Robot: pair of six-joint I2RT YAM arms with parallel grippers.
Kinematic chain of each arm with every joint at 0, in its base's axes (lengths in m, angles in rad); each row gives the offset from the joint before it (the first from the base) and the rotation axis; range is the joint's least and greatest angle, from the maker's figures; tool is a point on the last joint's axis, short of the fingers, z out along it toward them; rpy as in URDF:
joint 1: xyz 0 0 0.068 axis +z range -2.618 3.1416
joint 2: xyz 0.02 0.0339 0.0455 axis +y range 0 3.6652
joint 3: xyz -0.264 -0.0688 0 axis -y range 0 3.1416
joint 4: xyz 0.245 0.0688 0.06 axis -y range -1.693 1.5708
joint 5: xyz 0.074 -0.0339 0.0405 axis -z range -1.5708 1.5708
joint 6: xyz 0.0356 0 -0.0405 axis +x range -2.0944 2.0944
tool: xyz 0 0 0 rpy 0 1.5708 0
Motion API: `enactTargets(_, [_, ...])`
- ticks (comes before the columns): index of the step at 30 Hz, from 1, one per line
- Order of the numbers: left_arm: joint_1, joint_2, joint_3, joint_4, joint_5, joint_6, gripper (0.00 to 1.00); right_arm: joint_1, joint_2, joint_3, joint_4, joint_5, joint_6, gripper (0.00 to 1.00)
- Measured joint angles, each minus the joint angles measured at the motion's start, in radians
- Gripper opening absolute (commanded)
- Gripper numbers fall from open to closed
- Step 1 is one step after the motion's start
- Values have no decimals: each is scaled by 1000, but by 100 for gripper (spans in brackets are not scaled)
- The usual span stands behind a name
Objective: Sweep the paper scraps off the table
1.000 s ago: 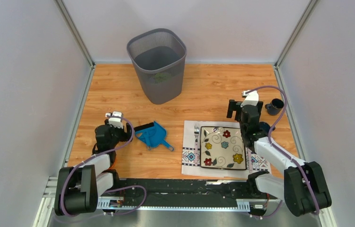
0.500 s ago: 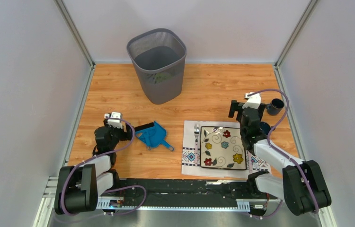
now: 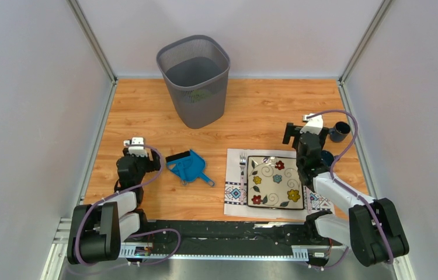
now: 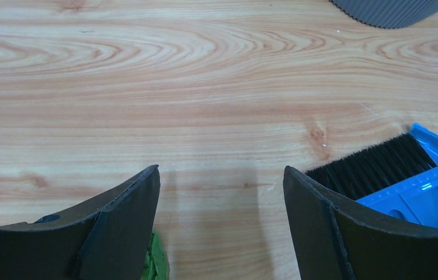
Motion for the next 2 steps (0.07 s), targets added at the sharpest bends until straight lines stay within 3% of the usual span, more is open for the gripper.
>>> enactTargets(2, [0,0,0,0,-11,-6,84,0,0,0,0,1,0,100])
